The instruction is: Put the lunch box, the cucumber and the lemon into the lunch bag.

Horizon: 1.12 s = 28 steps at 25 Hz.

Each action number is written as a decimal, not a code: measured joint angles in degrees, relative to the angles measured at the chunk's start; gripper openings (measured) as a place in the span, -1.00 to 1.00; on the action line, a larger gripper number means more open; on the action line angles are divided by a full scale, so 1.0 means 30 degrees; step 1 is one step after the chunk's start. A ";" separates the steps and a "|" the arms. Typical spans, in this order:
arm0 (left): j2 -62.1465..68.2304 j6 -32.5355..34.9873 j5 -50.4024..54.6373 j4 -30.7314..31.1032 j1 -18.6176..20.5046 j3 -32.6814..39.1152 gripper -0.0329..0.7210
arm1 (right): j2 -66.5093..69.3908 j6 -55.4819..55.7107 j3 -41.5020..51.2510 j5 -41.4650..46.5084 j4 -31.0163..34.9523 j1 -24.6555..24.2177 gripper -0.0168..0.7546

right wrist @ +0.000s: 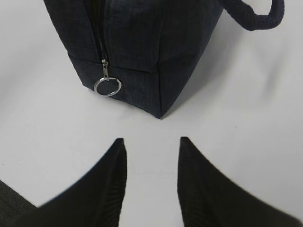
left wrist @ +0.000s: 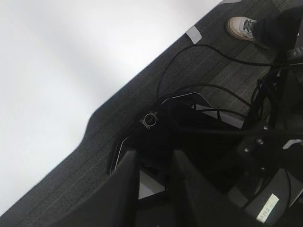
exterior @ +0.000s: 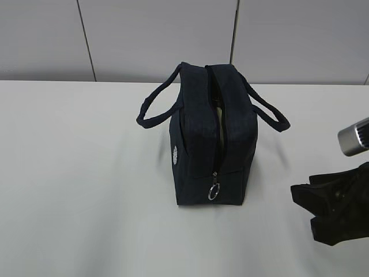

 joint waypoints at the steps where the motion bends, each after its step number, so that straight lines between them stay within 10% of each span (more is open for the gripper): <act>1: -0.0264 0.0046 0.0000 0.0152 0.0000 0.0000 -0.51 | 0.0117 0.0000 0.0000 -0.0050 0.0000 0.0000 -0.24; 18: -0.3248 0.0162 0.0123 0.3161 0.0000 0.0906 -0.51 | 0.4569 0.0000 0.0000 -0.3724 0.2457 0.2403 -0.24; 28: -0.3248 0.0162 0.0123 0.3758 0.0000 0.0906 -0.51 | 0.8746 0.0757 0.0000 -0.8902 -0.0277 0.3905 -0.24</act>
